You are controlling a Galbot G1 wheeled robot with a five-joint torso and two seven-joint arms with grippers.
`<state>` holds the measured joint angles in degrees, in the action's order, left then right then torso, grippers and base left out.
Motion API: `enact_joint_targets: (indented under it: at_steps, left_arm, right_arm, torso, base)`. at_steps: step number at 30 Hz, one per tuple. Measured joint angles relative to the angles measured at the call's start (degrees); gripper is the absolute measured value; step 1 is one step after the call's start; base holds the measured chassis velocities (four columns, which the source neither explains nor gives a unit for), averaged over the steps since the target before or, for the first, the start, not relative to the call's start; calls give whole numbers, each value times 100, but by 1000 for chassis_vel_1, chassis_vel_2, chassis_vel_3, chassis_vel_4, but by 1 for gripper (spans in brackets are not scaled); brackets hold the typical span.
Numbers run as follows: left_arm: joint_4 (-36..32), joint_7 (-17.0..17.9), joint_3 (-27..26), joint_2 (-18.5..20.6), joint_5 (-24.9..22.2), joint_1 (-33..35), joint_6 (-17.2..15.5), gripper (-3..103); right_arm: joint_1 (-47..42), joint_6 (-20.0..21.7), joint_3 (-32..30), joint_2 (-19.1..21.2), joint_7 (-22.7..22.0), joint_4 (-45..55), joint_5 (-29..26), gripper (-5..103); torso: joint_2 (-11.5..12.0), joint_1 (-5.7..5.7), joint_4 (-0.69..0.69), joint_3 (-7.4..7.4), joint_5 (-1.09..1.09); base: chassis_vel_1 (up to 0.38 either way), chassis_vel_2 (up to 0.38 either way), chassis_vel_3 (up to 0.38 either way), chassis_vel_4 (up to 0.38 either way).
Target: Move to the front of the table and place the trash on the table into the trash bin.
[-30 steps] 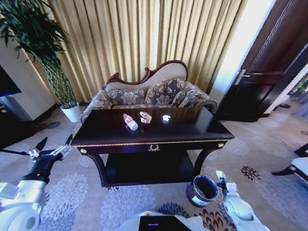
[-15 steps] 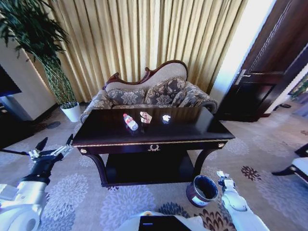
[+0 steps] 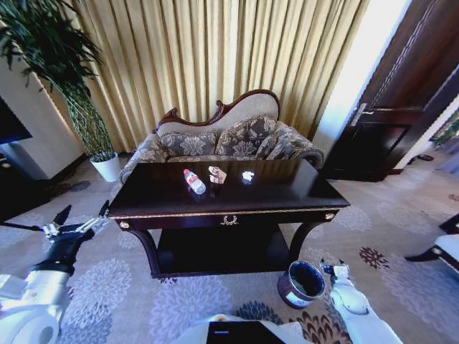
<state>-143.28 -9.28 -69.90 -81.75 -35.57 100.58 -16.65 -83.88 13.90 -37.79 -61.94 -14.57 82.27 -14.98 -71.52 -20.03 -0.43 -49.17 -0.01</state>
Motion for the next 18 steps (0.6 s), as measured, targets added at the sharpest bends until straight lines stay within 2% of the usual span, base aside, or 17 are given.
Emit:
enact_joint_targets:
  at_steps: [1,2,5,12,18]
  left_arm:
    - [0,0,-2,4,0,7,0,100]
    - [0,0,-2,4,0,7,0,100]
    - [0,0,-9,18,0,12,0,100]
    - [0,0,-5,13,1,5,0,100]
    - [1,-1,-52,8,-14,10,0,100]
  right_arm:
    - [-6,2,0,-1,2,1,0,91]
    - [-6,2,0,-1,2,1,0,91]
    - [-29,8,-16,-1,11,1,-13,100]
    - [-96,19,-91,-4,17,31,-87,100]
    - [-421,163,-413,23,155,670,-734,100]
  torso:
    - [0,0,0,0,0]
    - [0,0,0,0,0]
    - [0,0,0,0,0]
    - [0,0,0,0,1]
    - [0,0,1,0,1]
  base:
    - [0,0,0,0]
    - [0,0,0,0]
    - [0,0,0,0]
    - [0,0,0,0]
    - [0,0,0,0]
